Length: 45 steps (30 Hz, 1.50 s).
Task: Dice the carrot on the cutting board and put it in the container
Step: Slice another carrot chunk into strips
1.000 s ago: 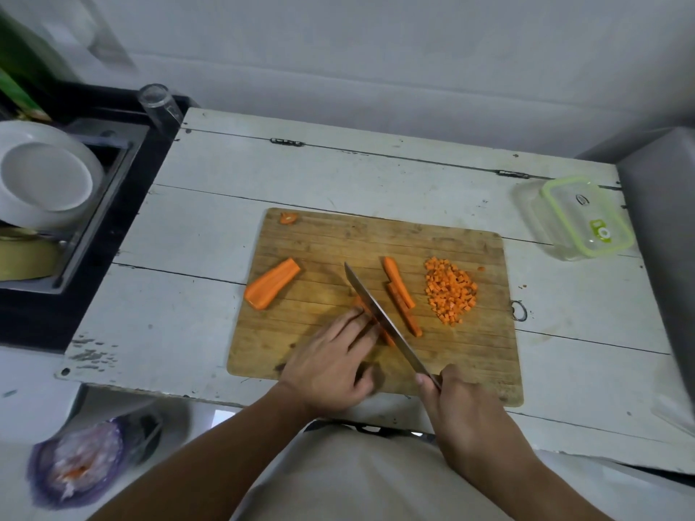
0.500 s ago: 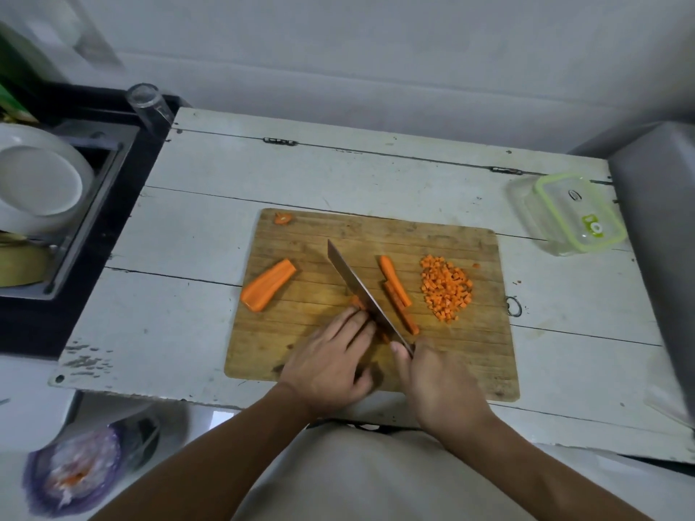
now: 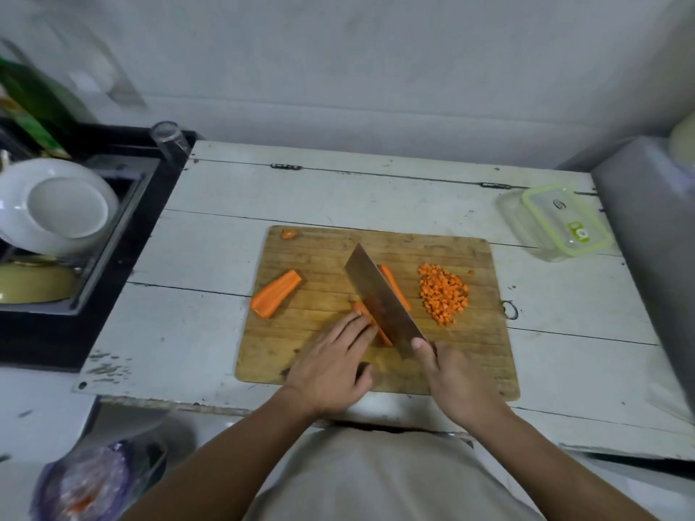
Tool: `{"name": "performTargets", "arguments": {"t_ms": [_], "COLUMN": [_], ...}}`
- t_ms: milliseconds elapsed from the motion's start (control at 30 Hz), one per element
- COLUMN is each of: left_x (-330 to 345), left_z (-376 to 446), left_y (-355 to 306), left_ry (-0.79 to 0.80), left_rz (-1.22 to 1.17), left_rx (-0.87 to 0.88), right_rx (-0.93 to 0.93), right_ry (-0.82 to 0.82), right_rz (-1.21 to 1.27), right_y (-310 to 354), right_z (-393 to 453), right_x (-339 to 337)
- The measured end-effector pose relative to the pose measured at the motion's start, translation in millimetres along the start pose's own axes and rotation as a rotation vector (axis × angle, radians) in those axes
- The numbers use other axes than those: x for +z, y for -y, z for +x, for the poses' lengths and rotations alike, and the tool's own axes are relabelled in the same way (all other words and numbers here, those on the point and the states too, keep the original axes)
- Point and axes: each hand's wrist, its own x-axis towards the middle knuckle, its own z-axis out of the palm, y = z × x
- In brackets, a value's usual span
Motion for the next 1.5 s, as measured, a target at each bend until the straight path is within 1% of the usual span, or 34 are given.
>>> {"name": "performTargets", "arguments": {"t_ms": [133, 233, 333, 400, 500, 767, 1000, 1200, 1433, 1500], "left_x": [-1, 2, 3, 4, 6, 8, 5, 6, 8, 9], "left_z": [-10, -15, -12, -8, -6, -6, -7, -6, -5, -5], "left_y": [5, 5, 1, 0, -1, 0, 0, 0, 3, 3], "left_ry": [-0.1, -0.141, -0.086, -0.026, 0.001, -0.013, -0.023, -0.062, -0.072, -0.067], "left_rz": [-0.134, -0.103, -0.058, -0.007, 0.048, 0.053, 0.046, 0.032, -0.009, -0.007], "left_rx": [-0.073, -0.105, -0.149, -0.168, -0.169, -0.151, -0.146, -0.156, -0.16, -0.167], "right_rx": [-0.015, -0.042, -0.092, -0.102, -0.095, -0.06, -0.079, -0.058, -0.038, -0.015], "right_ry": [-0.046, -0.063, -0.063, -0.074, -0.087, -0.07, -0.071, -0.047, -0.057, -0.056], "right_rz": [0.072, 0.034, -0.08, -0.102, -0.103, -0.122, -0.182, -0.188, -0.377, -0.376], "right_y": [-6, -6, 0, 4, 9, 16, 18, 22, 30, 31], "right_z": [-11, -20, -29, -34, -36, -36, -34, -32, -21, -14], "right_x": [-10, -15, -9, -1, 4, 8, 9, 8, 25, 28]}}
